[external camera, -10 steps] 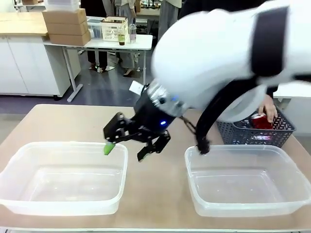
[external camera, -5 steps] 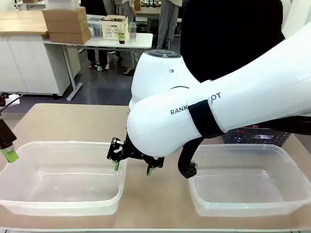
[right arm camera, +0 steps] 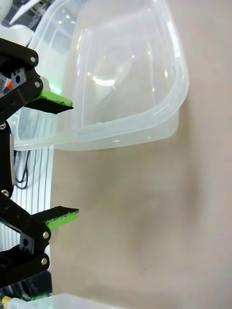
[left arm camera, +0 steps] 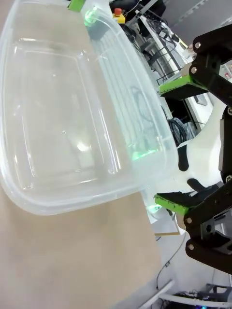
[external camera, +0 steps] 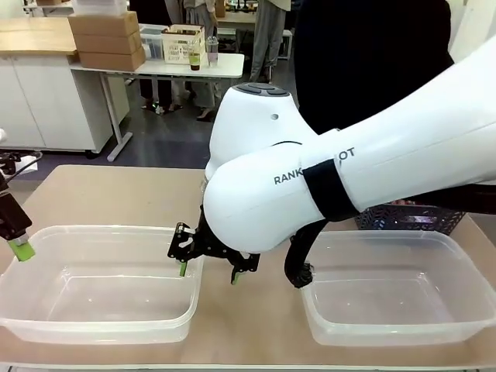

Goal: Sort the waste into each basket.
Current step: Pick up the Organizing box on the left side of the table and lift it.

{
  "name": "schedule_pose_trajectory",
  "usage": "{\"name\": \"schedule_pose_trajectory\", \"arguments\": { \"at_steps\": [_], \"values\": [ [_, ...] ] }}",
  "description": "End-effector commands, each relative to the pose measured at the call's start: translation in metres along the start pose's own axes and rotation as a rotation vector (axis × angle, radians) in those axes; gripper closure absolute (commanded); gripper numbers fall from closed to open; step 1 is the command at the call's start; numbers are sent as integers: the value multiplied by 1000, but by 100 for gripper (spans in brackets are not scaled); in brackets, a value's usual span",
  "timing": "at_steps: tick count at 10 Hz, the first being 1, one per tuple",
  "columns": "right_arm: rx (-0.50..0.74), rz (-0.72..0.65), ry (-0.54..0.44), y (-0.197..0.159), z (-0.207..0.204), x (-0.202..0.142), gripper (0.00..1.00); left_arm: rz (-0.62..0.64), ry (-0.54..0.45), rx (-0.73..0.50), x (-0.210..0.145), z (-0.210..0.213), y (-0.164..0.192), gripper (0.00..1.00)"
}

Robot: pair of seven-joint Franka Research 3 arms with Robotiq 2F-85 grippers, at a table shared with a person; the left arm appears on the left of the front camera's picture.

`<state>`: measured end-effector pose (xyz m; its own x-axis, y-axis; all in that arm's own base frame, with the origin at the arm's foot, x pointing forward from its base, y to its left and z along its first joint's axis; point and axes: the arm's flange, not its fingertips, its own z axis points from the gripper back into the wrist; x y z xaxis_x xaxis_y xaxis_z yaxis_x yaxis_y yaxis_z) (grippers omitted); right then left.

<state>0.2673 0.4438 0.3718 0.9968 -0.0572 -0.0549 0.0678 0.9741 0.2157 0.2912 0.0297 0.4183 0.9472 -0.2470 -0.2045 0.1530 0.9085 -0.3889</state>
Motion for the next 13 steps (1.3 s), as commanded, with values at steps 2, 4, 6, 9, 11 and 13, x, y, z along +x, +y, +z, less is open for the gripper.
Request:
{"name": "schedule_pose_trajectory", "arguments": {
  "at_steps": [2,4,6,9,11,13],
  "values": [
    [-14,29,41,17,-9,13,0,48,26,58,5,-59,21,0],
    [-60,40,25,26,-11,15,0,58,16,95,10,-74,16,0],
    [-83,45,33,27,-9,16,0,70,-18,148,16,-86,10,0],
    [-88,56,68,25,-12,18,59,97,-51,211,17,-91,7,57],
    [-79,55,75,25,-16,19,100,126,-18,230,15,-90,7,100],
    [-74,57,82,24,-17,19,100,151,-5,245,9,-90,8,100]
  ]
}}
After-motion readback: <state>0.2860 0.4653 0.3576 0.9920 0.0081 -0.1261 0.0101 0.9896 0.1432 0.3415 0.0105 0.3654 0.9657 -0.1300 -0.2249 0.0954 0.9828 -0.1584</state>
